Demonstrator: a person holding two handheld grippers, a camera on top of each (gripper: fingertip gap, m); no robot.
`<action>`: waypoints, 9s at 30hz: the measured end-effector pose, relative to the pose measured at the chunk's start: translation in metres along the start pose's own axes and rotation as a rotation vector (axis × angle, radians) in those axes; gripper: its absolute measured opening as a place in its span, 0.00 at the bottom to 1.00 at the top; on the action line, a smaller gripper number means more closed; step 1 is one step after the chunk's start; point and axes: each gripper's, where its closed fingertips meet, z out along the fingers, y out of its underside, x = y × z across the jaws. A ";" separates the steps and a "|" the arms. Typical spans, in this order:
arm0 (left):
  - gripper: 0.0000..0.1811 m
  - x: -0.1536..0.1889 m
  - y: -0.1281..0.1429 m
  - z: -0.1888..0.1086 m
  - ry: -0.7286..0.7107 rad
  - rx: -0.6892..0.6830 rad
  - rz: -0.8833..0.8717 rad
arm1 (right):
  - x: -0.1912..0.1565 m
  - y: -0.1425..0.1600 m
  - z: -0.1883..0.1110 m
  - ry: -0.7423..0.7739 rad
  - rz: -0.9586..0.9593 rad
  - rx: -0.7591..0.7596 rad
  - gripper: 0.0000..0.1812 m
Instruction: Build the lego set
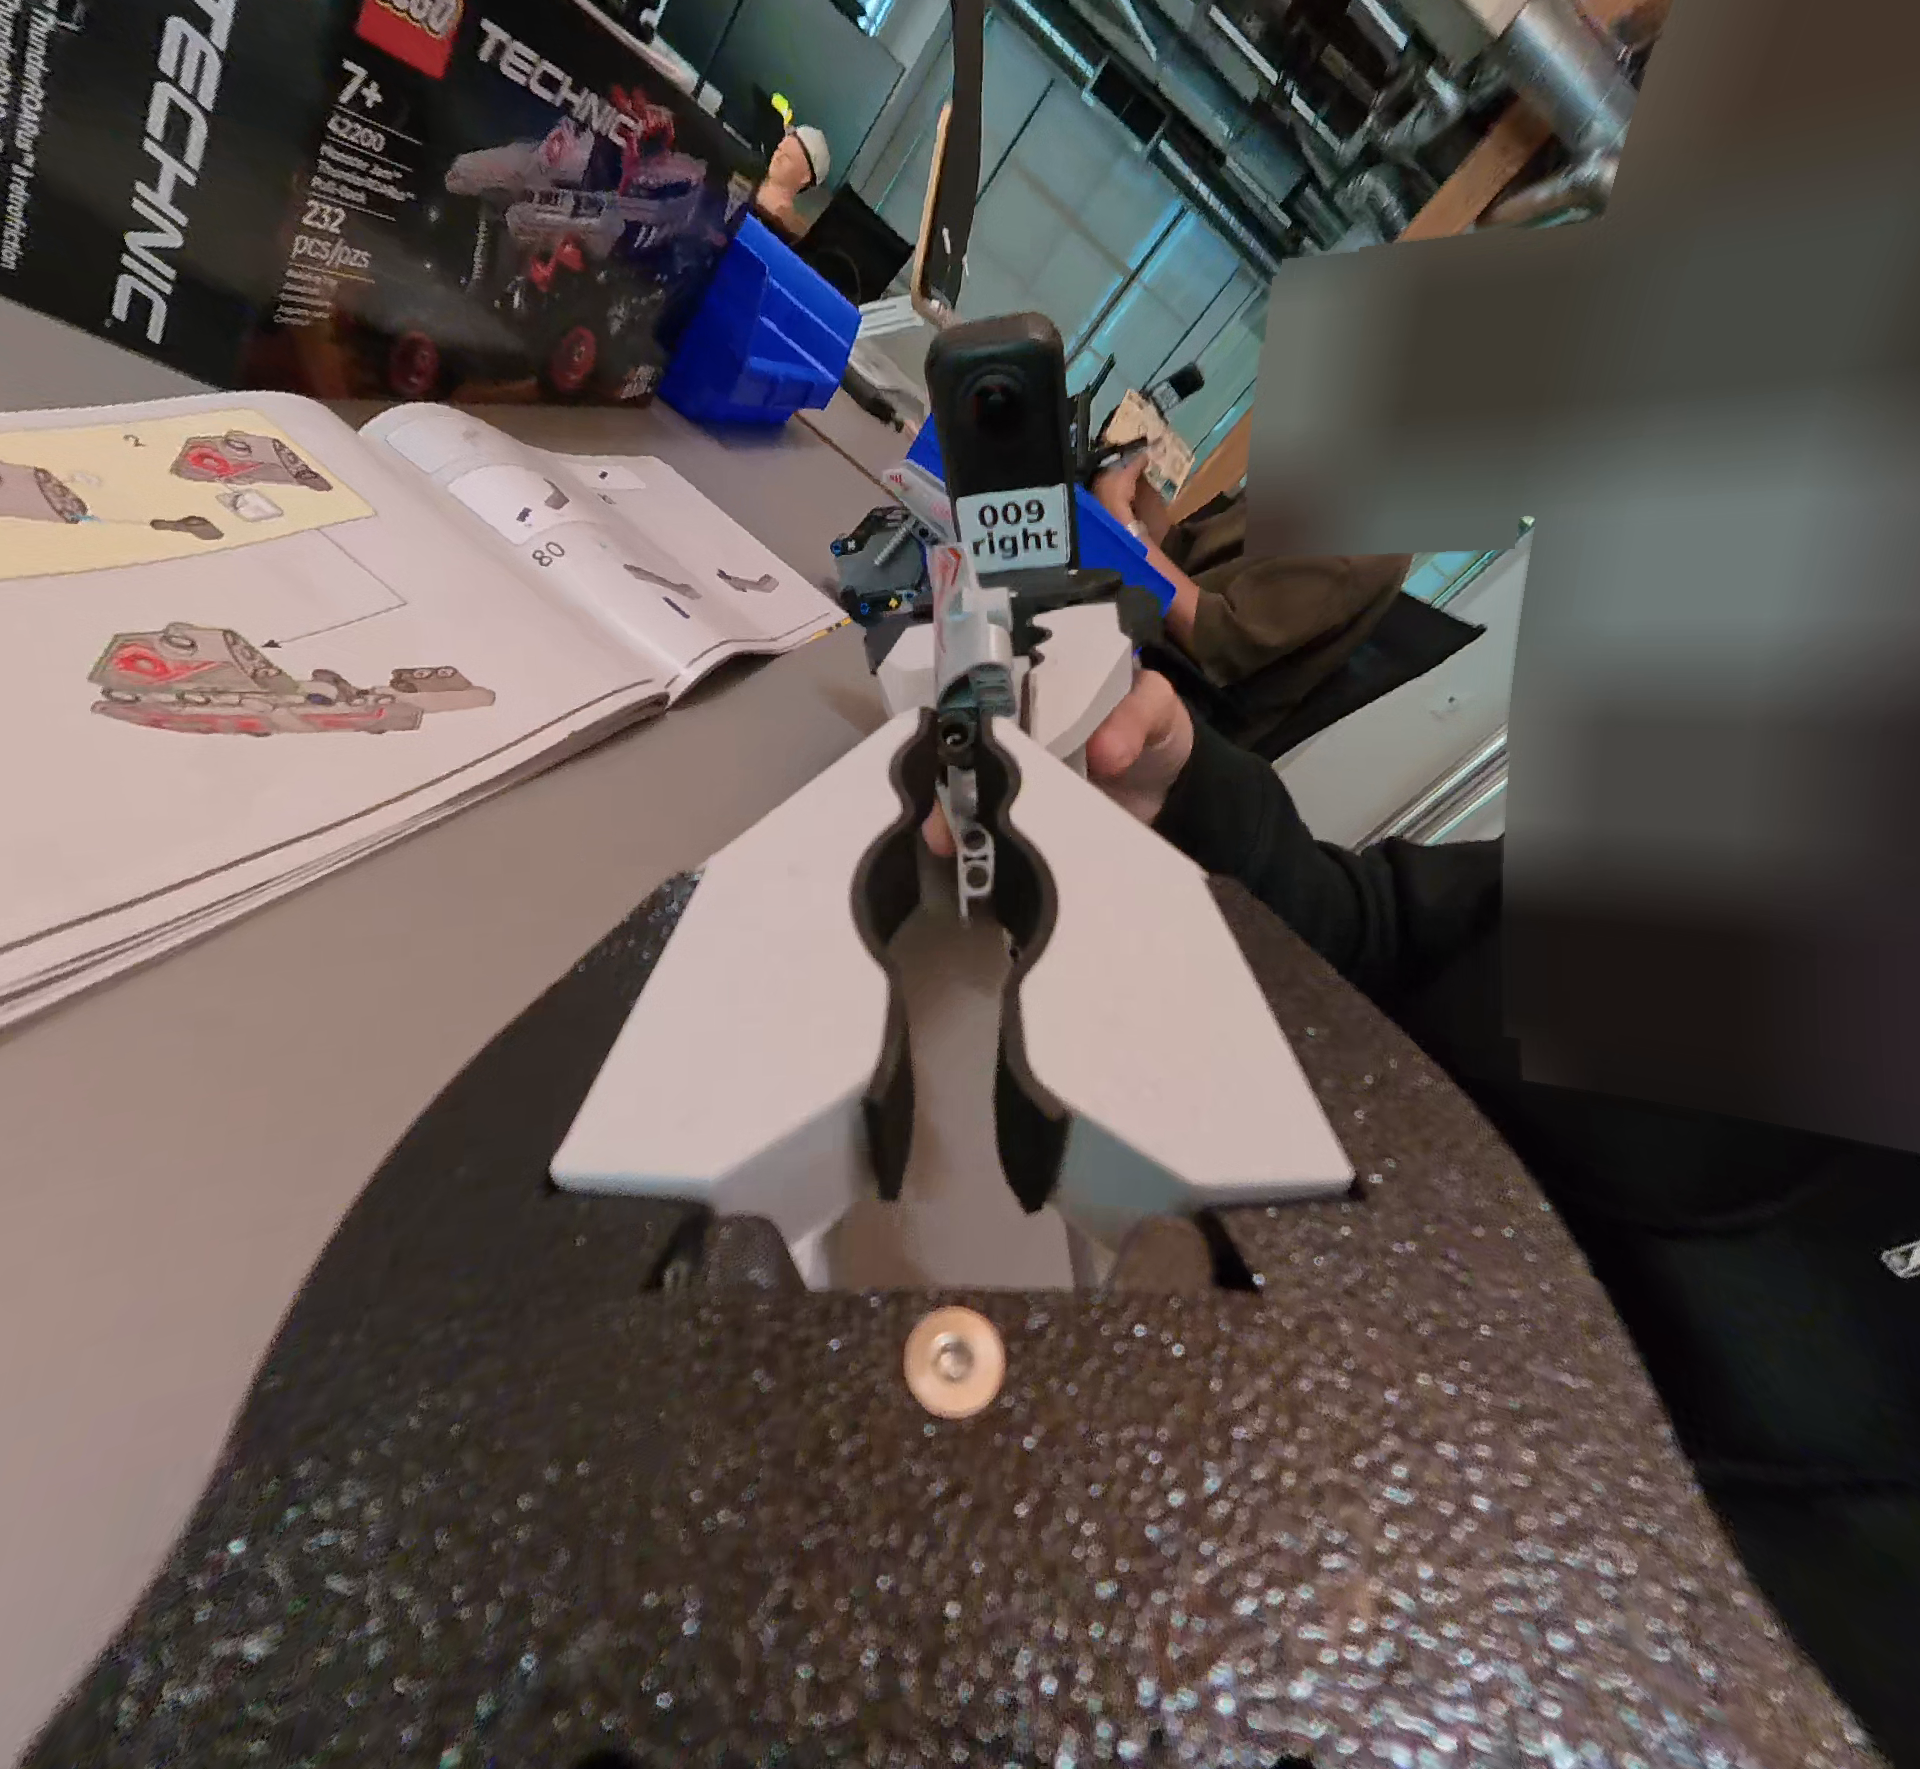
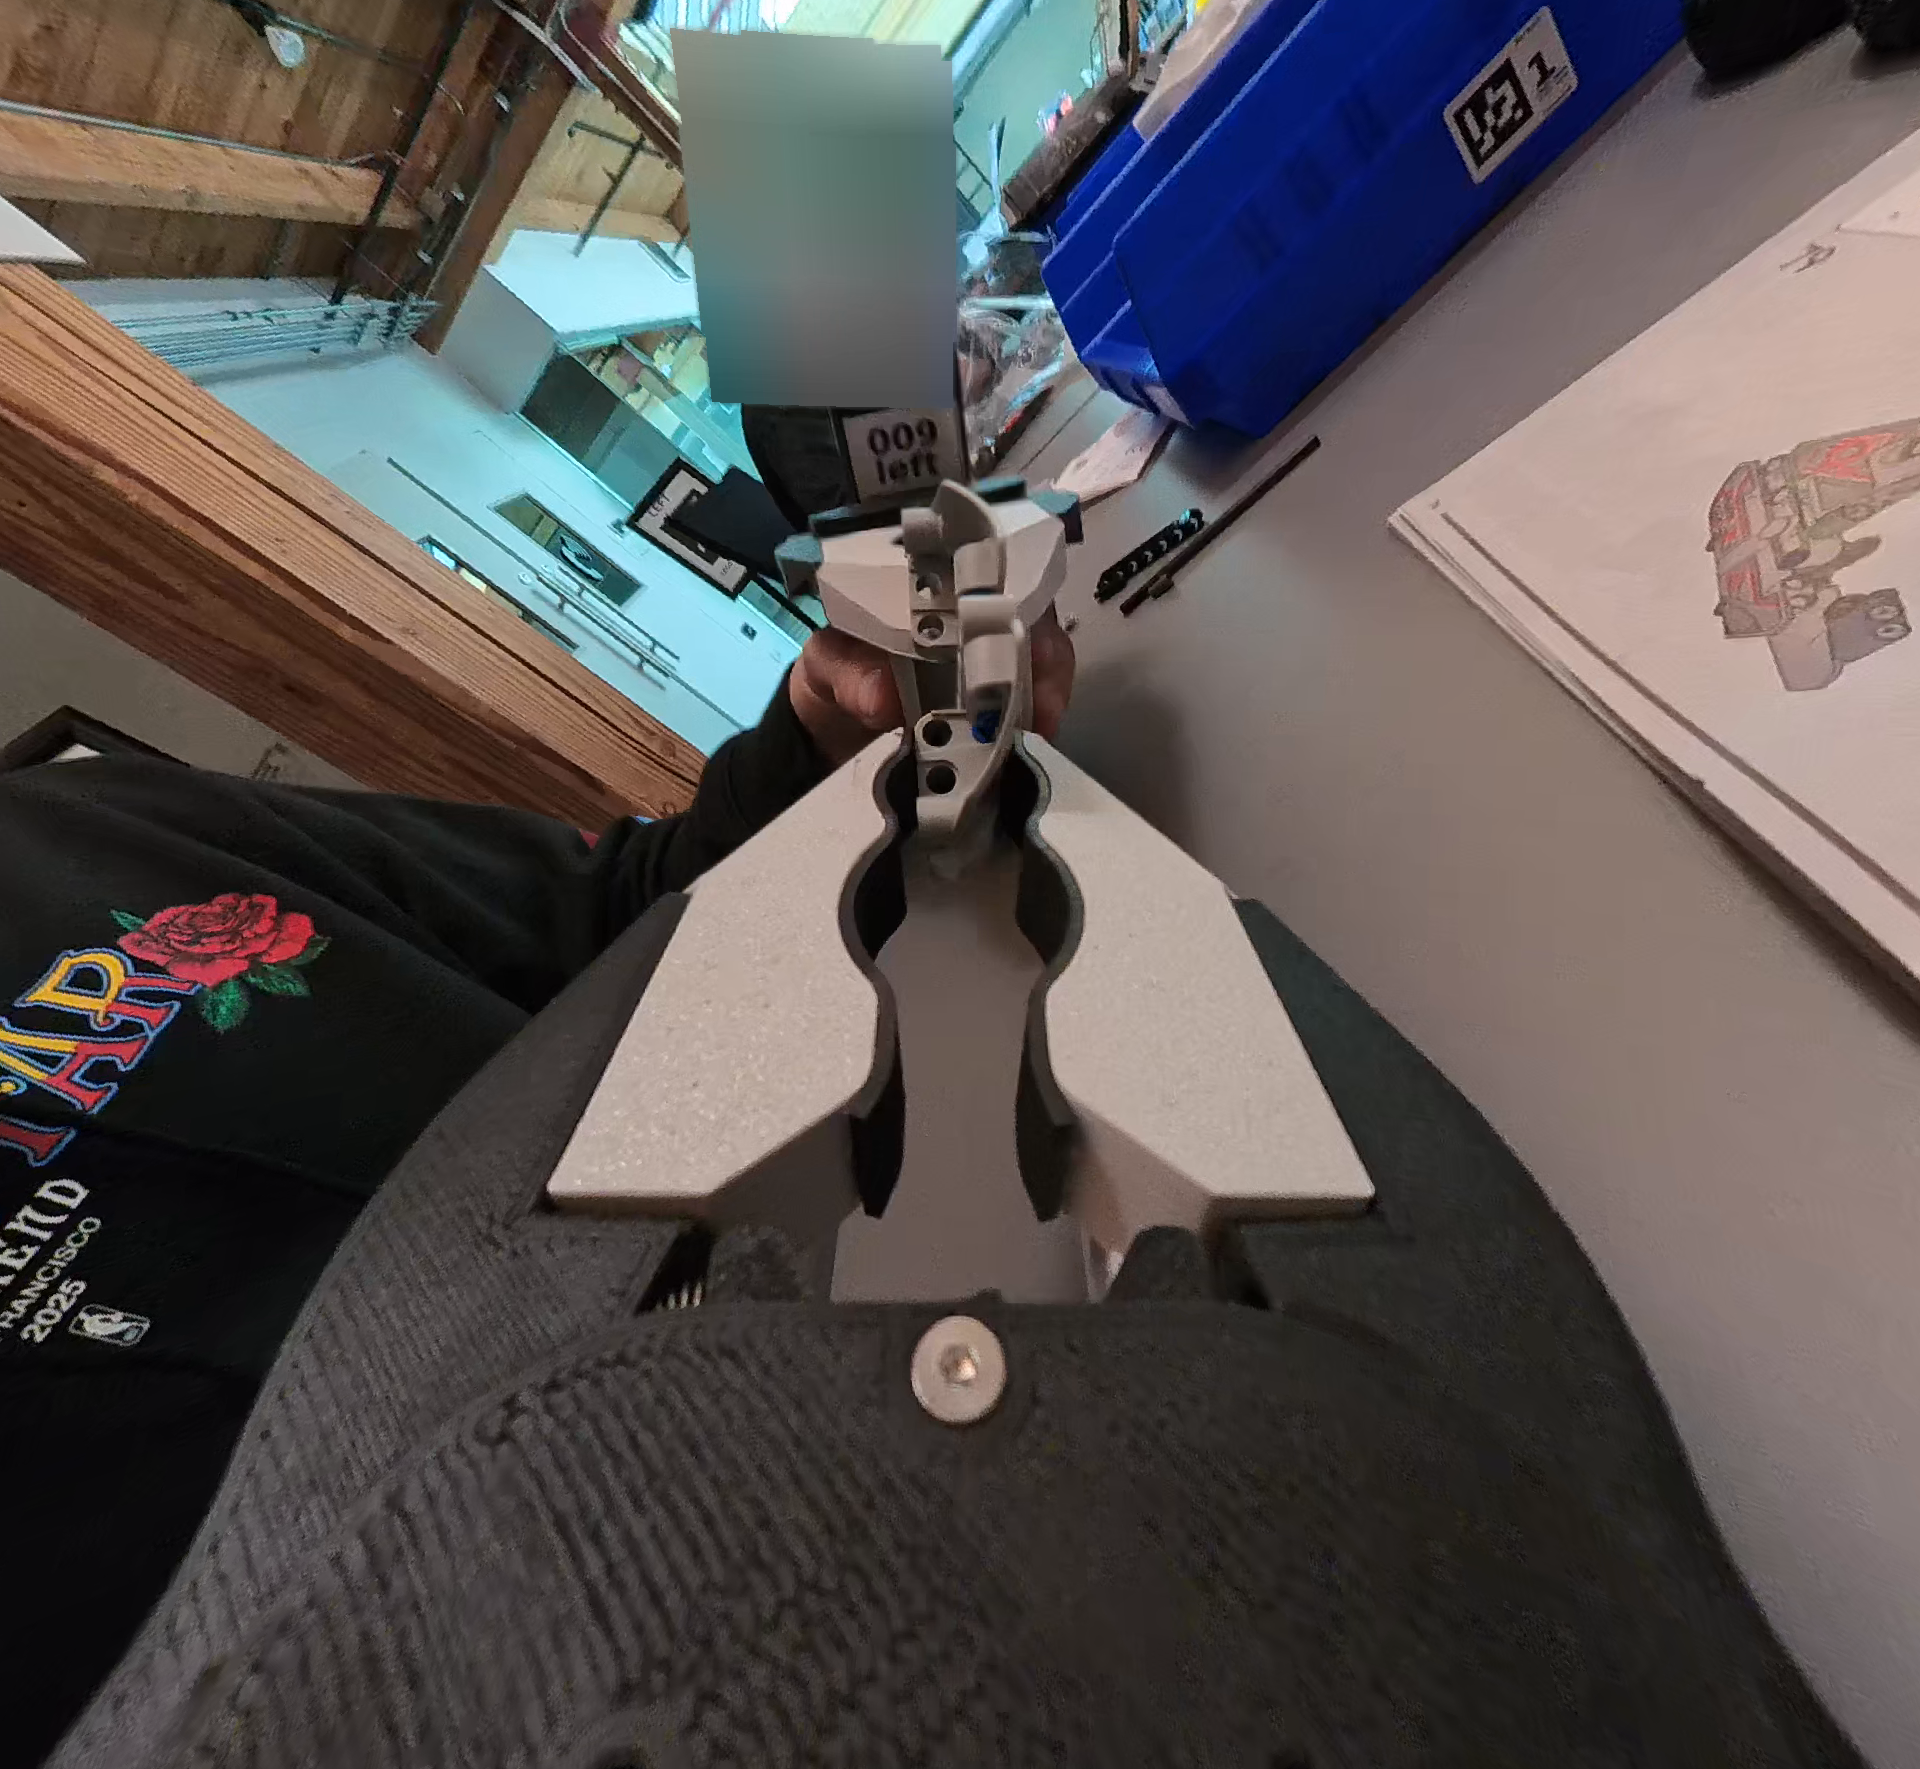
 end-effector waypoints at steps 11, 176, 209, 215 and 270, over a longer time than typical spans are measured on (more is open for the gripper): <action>0.02 -0.005 0.010 -0.001 -0.017 -0.074 0.004 | 0.007 -0.009 -0.003 0.090 -0.083 0.035 0.08; 0.06 0.011 0.064 -0.010 0.059 -0.481 0.220 | 0.008 0.036 0.002 0.057 -0.120 -0.268 0.03; 0.15 0.003 0.037 -0.008 -0.033 -0.333 0.341 | -0.003 0.004 0.004 0.110 -0.357 -0.118 0.03; 0.03 0.006 0.032 -0.005 -0.031 -0.295 0.328 | 0.001 0.015 0.010 0.151 -0.381 -0.189 0.03; 0.00 -0.028 0.072 -0.014 -0.100 -0.448 -0.286 | 0.055 0.036 -0.007 0.477 0.205 -0.122 0.22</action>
